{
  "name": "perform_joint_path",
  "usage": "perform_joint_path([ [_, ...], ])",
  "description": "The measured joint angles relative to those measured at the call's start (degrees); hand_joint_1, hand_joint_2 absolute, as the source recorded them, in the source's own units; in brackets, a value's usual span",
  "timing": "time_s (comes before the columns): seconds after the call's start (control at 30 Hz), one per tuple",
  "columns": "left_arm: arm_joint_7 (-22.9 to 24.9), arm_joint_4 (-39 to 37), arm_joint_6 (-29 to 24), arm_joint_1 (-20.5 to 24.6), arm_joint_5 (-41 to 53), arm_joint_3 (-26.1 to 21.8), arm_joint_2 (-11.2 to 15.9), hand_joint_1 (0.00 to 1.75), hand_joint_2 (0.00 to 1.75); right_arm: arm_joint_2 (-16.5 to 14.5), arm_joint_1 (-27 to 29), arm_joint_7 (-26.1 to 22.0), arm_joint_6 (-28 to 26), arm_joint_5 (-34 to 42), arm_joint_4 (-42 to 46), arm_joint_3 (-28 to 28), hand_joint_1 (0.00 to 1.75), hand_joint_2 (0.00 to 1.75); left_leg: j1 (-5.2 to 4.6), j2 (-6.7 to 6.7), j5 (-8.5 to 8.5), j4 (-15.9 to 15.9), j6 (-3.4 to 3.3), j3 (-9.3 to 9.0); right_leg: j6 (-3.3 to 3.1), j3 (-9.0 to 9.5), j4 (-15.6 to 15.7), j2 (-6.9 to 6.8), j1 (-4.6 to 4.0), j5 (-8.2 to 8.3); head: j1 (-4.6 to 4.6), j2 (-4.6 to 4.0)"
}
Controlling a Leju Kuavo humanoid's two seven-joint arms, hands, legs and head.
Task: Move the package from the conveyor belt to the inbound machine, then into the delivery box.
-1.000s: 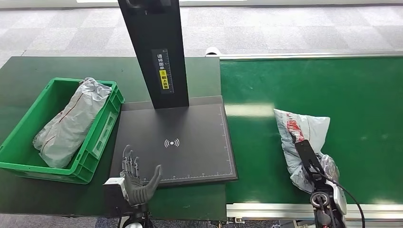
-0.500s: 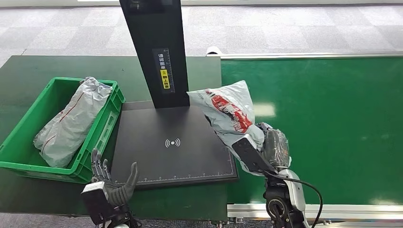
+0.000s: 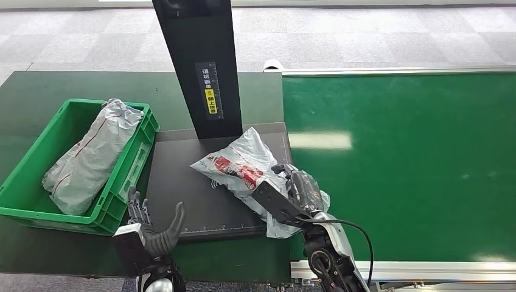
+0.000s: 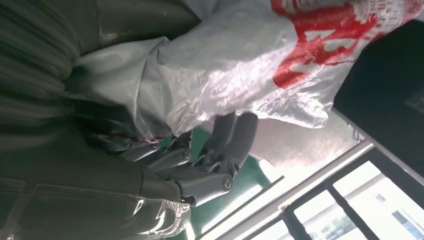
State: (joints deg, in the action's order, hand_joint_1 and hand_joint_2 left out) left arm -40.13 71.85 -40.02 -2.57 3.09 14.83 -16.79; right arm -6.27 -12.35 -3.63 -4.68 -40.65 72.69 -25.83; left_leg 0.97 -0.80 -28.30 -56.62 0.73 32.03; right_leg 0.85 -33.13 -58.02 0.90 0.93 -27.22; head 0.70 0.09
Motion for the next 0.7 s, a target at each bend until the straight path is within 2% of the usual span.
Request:
perform_joint_path([
  [0.3, 0.00, -1.54, 0.00, 1.53, 2.12, 1.07, 0.20, 0.00, 1.75, 0.61, -0.95, -12.14, 1.22, 9.18, -2.70, 1.15, 0.00, 1.75, 0.00, 0.01, 0.00, -0.01, 0.00, -0.04, 0.00, -0.01, 0.00, 0.01, 0.00, 0.00, 0.01, 0.00],
  [0.37, 0.00, -1.55, 0.00, 1.50, 3.36, 1.01, 0.21, 0.00, 1.75, 0.95, 0.06, -19.31, 3.68, 15.80, -1.41, 2.05, 0.00, 1.75, 0.00, -0.01, 0.00, -0.01, 0.00, -0.03, 0.00, -0.02, 0.00, 0.00, 0.00, 0.00, 0.00, 0.00],
  [0.47, 0.00, -1.16, -0.02, 1.22, 4.94, 0.57, 0.22, 0.00, 1.75, 1.30, 3.51, -29.39, 7.52, 30.22, 5.24, 4.84, 0.00, 1.75, 0.00, -0.08, -0.01, -0.02, -0.01, 0.01, 0.00, -0.02, 0.00, -0.02, 0.00, -0.01, 0.01, 0.00],
  [0.57, 0.00, -0.02, -0.08, 0.72, 5.41, -0.14, 0.21, 0.00, 1.75, 1.47, 6.69, -31.21, 7.84, 39.26, 13.73, 9.16, 0.00, 1.75, -0.01, -0.05, -0.05, -0.01, 0.00, 0.02, 0.00, -0.02, 0.02, -0.01, 0.01, -0.02, 0.01, 0.00],
  [0.7, -0.01, 1.10, -0.09, 0.33, 5.44, -0.38, 0.20, 0.00, 1.75, 1.80, 9.64, -31.25, 7.59, 41.71, 21.86, 13.90, 0.00, 1.75, -0.02, -0.05, -0.06, -0.01, 0.00, 0.00, 0.01, 0.00, 0.03, -0.01, 0.03, -0.02, -0.01, 0.00],
])
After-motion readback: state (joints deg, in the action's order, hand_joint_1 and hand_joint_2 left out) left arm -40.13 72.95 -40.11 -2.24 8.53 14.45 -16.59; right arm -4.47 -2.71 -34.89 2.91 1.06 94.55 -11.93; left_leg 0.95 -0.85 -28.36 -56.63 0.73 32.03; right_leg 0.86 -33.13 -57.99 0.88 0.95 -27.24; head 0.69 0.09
